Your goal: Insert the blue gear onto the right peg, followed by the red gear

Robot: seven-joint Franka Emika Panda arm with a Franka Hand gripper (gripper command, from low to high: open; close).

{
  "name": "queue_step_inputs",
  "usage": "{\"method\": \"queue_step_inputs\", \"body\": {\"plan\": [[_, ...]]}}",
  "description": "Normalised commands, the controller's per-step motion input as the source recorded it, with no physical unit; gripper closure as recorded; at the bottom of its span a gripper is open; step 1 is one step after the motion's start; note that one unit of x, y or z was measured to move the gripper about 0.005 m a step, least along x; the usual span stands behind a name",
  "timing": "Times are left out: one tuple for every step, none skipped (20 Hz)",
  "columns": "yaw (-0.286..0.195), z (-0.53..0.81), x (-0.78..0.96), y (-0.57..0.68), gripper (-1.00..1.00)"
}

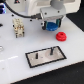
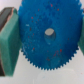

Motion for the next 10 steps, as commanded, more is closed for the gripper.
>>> {"method": "queue_step_inputs", "body": {"plan": [[0.000, 0.46, 0.63, -0.10, 1.00], [0.000, 0.45, 0.67, -0.11, 1.00], [0.000, 0.45, 0.66, -0.11, 1.00], [0.000, 0.47, 0.67, -0.12, 1.00], [0.000, 0.49, 0.72, -0.13, 1.00], [0.000, 0.47, 0.75, -0.12, 1.00], [0.000, 0.46, 0.79, -0.14, 1.00], [0.000, 0.45, 0.79, -0.15, 1.00], [0.000, 0.45, 0.80, -0.15, 1.00], [0.000, 0.47, 0.81, -0.14, 1.00]]}}
